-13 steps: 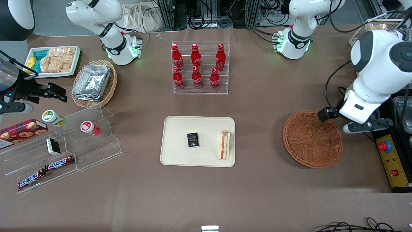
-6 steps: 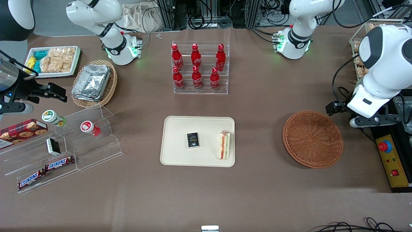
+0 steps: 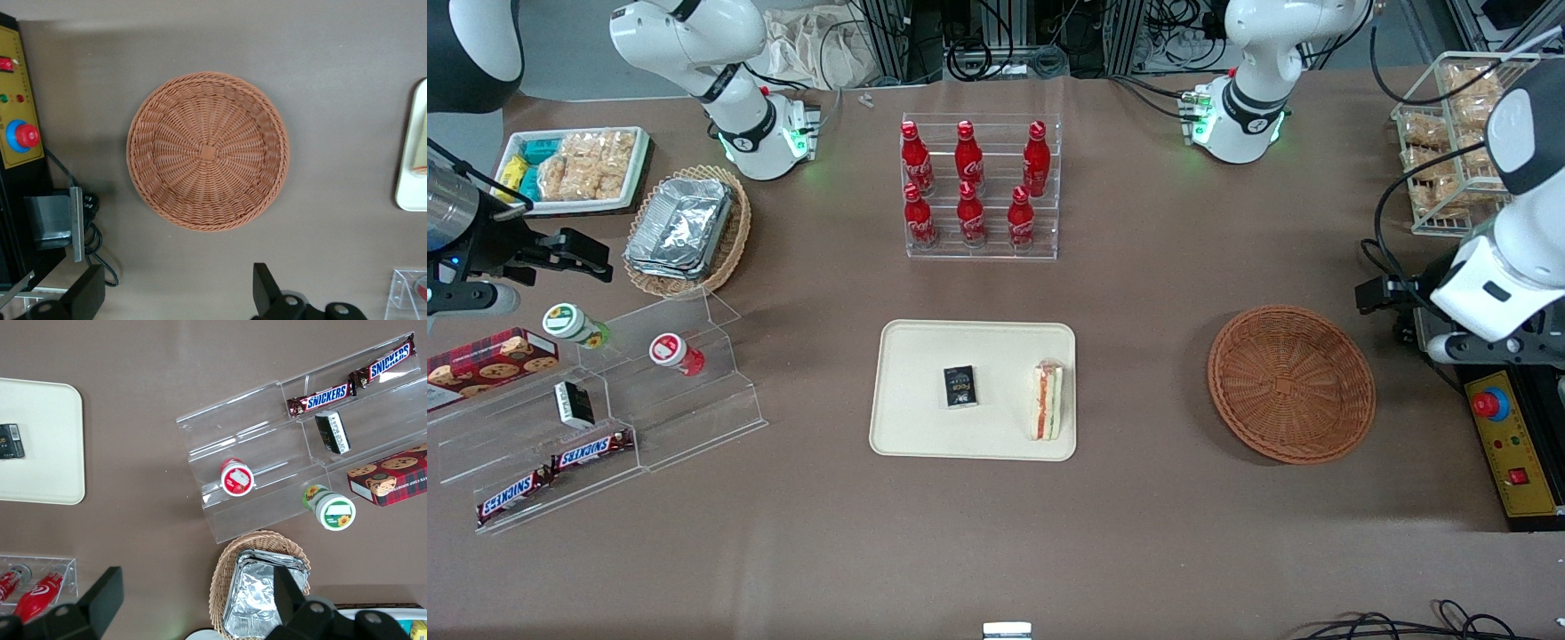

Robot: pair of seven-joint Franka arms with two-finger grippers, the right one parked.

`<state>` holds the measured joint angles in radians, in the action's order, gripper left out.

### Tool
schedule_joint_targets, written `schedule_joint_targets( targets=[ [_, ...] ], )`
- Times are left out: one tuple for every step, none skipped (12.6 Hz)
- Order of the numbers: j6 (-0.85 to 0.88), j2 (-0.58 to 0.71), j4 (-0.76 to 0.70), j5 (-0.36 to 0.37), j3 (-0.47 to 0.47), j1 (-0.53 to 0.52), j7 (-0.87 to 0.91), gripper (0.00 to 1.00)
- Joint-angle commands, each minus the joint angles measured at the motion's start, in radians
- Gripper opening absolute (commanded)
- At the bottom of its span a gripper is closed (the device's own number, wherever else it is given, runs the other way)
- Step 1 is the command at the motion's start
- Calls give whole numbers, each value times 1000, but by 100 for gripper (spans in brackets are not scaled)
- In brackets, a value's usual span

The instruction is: Place sandwich from basket to tray

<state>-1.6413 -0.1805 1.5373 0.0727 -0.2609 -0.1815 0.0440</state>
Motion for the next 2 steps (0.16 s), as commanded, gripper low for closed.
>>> schedule_joint_targets(
  targets=[
    [48, -70, -95, -7, 32, 52, -19, 100],
    [44, -71, -94, -16, 78, 91, -18, 100]
  ],
)
